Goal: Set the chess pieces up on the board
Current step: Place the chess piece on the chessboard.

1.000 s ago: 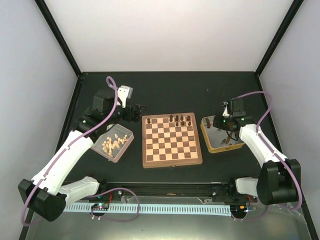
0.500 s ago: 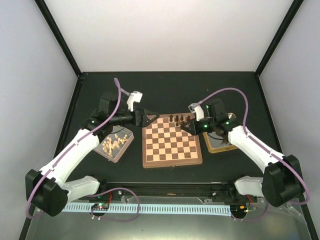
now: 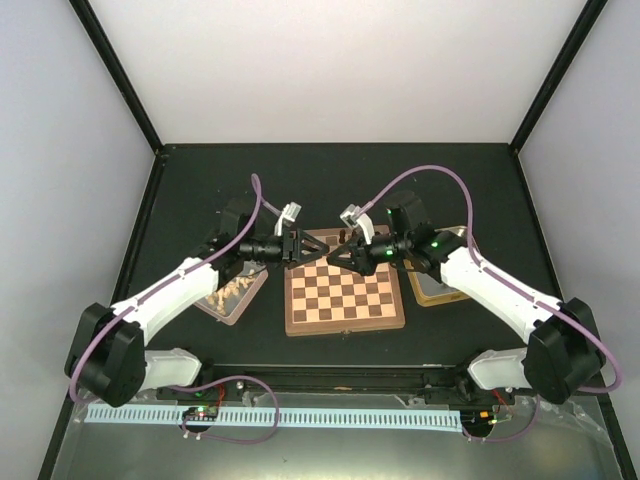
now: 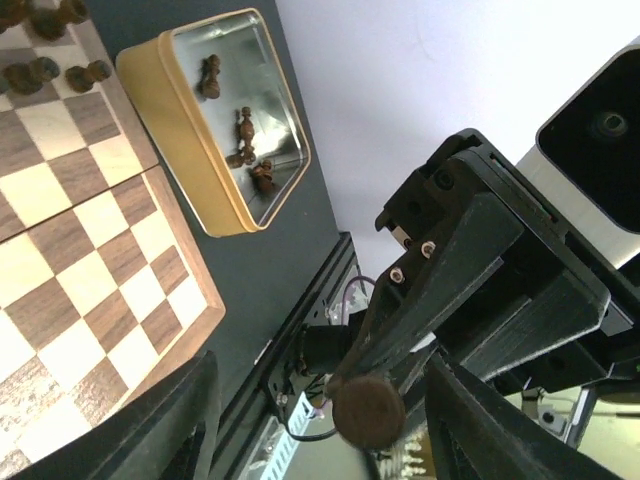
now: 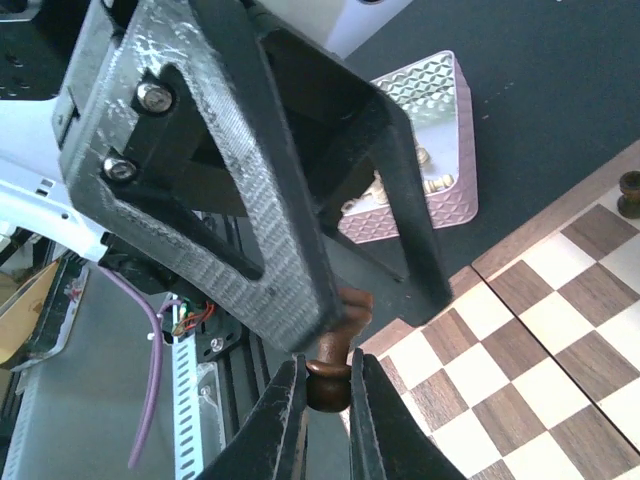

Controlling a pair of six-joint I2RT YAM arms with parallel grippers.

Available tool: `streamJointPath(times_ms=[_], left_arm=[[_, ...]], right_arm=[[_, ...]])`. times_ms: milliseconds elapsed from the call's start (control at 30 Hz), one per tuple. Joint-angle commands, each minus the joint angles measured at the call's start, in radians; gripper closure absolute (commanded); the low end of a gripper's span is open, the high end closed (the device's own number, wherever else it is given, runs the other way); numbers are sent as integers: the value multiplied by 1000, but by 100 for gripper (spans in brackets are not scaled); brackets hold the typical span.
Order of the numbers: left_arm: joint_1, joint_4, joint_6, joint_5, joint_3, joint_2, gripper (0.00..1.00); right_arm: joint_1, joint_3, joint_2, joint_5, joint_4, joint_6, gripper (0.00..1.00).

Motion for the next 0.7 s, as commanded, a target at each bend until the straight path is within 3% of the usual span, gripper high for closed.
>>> streamJointPath(times_ms=[0, 200, 400, 567, 667], left_arm=[[-13, 157, -125, 78, -3, 23, 47], [-22, 213, -169, 93, -29, 66, 70], [-26, 230, -187, 95, -37, 63, 82], [-27, 241, -217, 84, -40, 53, 88], [-27, 267, -277, 61, -44, 42, 89]], right_arm=[[14, 27, 16, -29, 27, -21, 98], [18, 31, 28, -9, 35, -8, 98], [18, 30, 37, 37, 57, 30, 96], [18, -8, 14, 37, 104, 85, 80], [18, -79, -44, 41, 227, 201, 69]])
